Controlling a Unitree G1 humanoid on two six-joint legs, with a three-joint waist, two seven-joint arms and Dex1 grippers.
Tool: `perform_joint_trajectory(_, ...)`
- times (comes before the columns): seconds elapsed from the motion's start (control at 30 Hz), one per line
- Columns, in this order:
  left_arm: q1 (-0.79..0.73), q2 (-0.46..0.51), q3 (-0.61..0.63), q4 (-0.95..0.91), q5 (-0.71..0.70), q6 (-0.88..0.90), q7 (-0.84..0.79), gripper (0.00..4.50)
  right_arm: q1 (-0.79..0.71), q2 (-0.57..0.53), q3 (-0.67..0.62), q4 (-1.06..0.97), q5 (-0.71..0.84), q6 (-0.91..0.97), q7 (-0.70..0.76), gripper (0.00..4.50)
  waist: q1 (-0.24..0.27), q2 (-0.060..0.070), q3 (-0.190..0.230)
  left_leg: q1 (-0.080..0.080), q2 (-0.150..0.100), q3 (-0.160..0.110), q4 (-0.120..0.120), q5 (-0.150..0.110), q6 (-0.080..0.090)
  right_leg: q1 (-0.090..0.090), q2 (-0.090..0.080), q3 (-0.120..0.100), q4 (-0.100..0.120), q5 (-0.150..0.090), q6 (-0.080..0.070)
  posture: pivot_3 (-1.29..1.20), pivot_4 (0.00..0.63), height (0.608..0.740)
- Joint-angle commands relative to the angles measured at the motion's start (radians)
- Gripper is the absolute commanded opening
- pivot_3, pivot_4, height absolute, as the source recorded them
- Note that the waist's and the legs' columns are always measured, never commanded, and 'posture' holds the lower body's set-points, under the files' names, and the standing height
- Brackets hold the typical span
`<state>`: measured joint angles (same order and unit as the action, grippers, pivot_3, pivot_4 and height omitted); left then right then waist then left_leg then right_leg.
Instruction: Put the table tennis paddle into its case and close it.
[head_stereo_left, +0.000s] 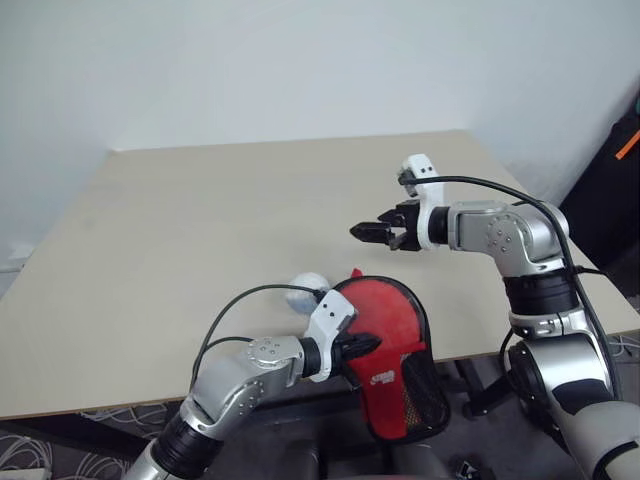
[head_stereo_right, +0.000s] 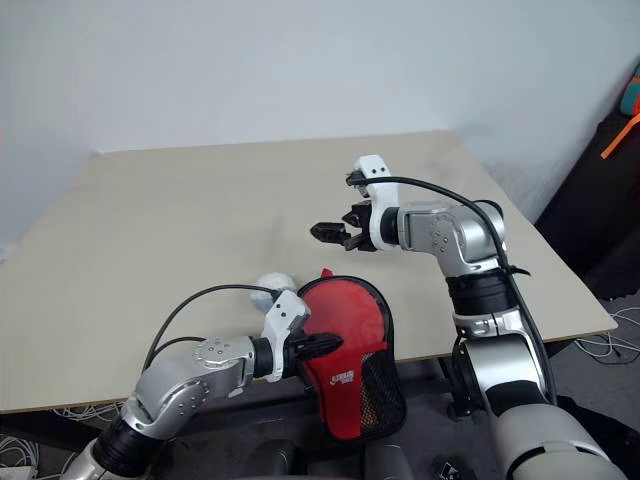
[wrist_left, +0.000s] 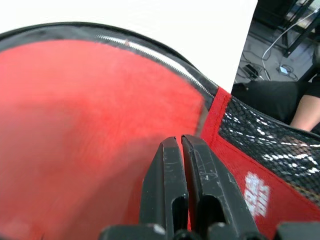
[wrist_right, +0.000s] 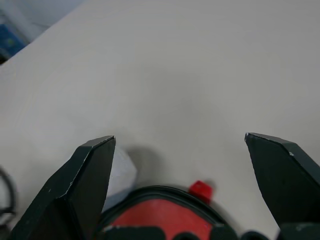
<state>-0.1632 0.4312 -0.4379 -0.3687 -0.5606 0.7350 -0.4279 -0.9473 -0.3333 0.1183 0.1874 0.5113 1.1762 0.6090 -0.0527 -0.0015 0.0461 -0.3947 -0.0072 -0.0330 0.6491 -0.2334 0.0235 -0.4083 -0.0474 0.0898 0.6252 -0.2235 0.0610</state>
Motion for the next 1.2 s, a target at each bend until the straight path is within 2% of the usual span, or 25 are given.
perform_joint_trajectory(0.03,0.003,-0.025,-0.022,0.027,0.069,-0.117,-0.076,0.06,-0.062,0.017,0.044,0.063,-0.003,-0.027,0.086,4.5,0.0,0.0,0.0,0.0,0.0,0.0,0.0,0.0,0.0,0.0,0.0,0.0,0.0,0.0,0.0,0.0,0.0,0.74)
perform_joint_trajectory(0.3,0.005,-0.072,-0.065,0.15,0.175,-0.176,-0.155,0.06,-0.094,0.077,0.196,0.169,-0.056,-0.113,0.259,4.5,0.001,0.0,0.0,0.0,0.0,-0.001,0.001,0.0,0.0,0.001,0.0,-0.001,0.0,0.001,0.003,0.0,0.0,0.74)
perform_joint_trajectory(0.57,0.0,-0.105,-0.069,0.177,0.227,-0.184,-0.2,0.06,-0.096,0.156,0.263,0.265,-0.143,-0.198,0.302,4.5,0.001,0.0,0.0,0.0,0.0,-0.003,0.007,0.0,0.0,0.003,0.0,-0.003,0.001,0.003,0.005,0.0,0.0,0.74)
perform_joint_trajectory(0.87,0.004,-0.116,-0.062,0.178,0.254,-0.183,-0.226,0.06,-0.132,0.246,0.23,0.445,-0.226,-0.278,0.268,4.5,0.001,0.001,-0.001,0.0,0.0,-0.003,0.008,0.0,0.0,0.003,0.0,-0.003,0.003,0.003,0.006,0.0,0.0,0.74)
perform_joint_trajectory(1.13,-0.003,-0.122,-0.049,0.188,0.265,-0.181,-0.241,0.06,-0.154,0.276,0.234,0.543,-0.287,-0.32,0.281,4.5,0.001,0.001,-0.001,0.0,0.0,-0.003,0.008,0.0,0.0,0.003,0.0,-0.003,0.004,0.003,0.006,0.0,0.0,0.74)
perform_joint_trajectory(1.2,-0.005,-0.124,-0.046,0.192,0.269,-0.18,-0.244,0.0,-0.156,0.282,0.231,0.558,-0.297,-0.323,0.287,4.12,0.001,0.001,-0.001,0.0,0.0,-0.003,0.008,0.0,0.0,0.003,0.0,-0.003,0.004,0.003,0.006,0.0,0.0,0.74)
